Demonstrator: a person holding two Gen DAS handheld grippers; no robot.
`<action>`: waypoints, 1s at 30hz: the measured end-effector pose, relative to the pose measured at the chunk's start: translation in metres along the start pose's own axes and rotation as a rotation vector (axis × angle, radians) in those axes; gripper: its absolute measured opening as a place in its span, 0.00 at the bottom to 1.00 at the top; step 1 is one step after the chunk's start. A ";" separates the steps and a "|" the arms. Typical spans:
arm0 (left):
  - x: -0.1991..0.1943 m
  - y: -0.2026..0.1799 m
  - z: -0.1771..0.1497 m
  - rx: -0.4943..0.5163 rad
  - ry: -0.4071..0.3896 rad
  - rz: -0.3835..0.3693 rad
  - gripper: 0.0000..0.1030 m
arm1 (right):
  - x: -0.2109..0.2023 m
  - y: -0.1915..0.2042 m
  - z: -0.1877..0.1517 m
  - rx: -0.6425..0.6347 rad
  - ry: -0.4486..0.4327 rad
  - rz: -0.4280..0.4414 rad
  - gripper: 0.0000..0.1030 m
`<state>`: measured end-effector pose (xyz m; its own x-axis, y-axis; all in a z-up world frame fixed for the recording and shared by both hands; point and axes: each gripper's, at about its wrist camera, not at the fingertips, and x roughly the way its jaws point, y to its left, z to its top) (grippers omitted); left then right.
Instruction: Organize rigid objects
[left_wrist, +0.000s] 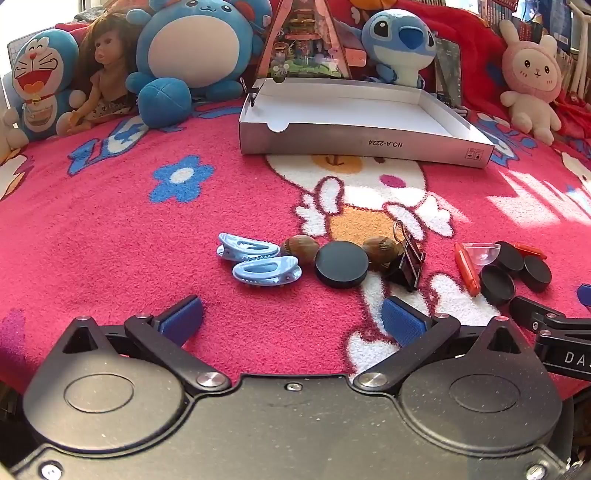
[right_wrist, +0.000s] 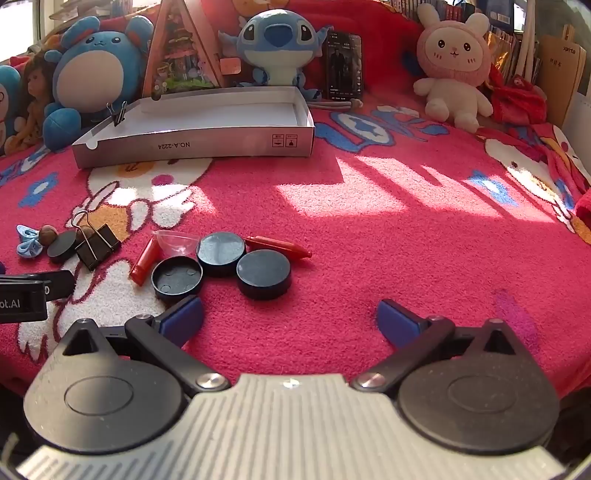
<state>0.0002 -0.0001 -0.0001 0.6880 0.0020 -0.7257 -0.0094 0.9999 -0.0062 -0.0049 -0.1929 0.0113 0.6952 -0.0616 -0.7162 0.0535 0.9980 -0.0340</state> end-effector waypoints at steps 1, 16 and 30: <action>0.000 0.000 0.000 0.000 0.002 0.000 1.00 | 0.000 0.000 0.001 0.003 0.006 0.003 1.00; 0.000 0.000 0.000 0.002 0.001 0.003 1.00 | 0.001 0.000 0.002 0.004 0.013 0.003 1.00; 0.000 0.000 0.000 0.003 0.001 0.003 1.00 | 0.002 0.001 0.001 0.001 0.016 0.002 1.00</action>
<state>0.0003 -0.0002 -0.0002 0.6869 0.0054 -0.7267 -0.0096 1.0000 -0.0016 -0.0030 -0.1923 0.0108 0.6840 -0.0593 -0.7270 0.0526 0.9981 -0.0319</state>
